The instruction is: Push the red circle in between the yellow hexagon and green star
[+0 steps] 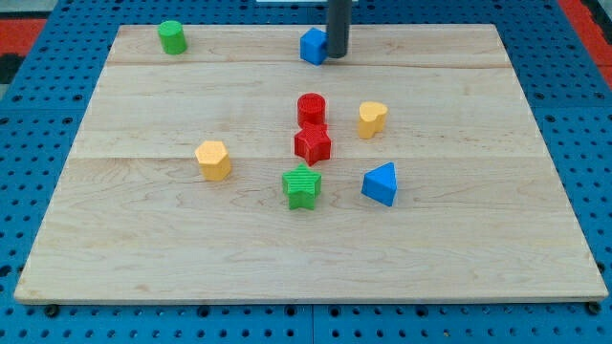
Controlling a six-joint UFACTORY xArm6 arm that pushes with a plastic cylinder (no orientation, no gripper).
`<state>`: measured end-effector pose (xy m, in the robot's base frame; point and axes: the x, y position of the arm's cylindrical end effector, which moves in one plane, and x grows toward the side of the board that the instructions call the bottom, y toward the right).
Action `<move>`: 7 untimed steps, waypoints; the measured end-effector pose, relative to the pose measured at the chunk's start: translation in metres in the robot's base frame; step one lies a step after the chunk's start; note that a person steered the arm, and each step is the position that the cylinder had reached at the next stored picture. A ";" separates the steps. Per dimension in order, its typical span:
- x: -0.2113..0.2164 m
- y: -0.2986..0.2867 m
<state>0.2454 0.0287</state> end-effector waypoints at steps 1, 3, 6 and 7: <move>-0.019 -0.015; -0.023 0.036; -0.022 0.063; -0.014 0.064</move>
<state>0.2319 0.0922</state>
